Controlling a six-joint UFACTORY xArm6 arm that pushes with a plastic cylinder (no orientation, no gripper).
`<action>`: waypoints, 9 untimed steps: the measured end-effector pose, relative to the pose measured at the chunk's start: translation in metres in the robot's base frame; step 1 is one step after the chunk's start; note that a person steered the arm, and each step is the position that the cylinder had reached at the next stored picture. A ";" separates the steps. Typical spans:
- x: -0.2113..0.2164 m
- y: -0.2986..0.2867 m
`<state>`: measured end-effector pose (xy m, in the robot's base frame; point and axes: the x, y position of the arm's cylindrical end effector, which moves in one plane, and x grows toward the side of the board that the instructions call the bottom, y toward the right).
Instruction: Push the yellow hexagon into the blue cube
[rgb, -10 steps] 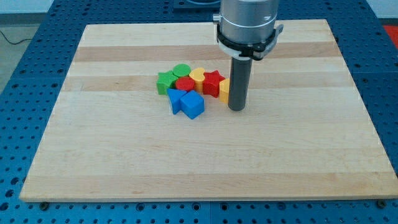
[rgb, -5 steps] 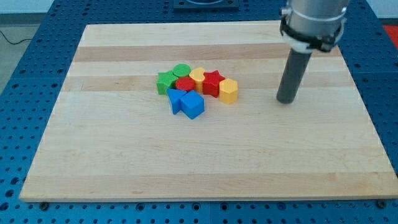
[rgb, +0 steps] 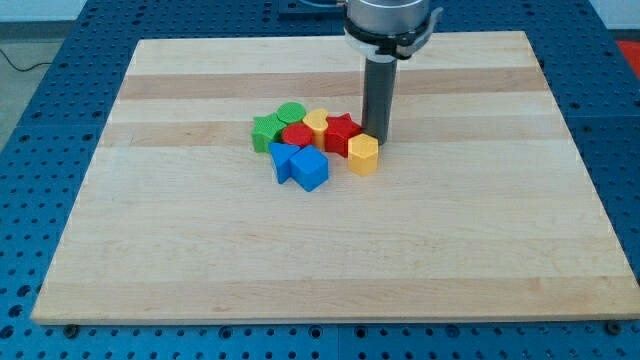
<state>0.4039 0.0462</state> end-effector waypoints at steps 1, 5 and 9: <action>0.004 -0.002; 0.029 0.013; 0.062 0.008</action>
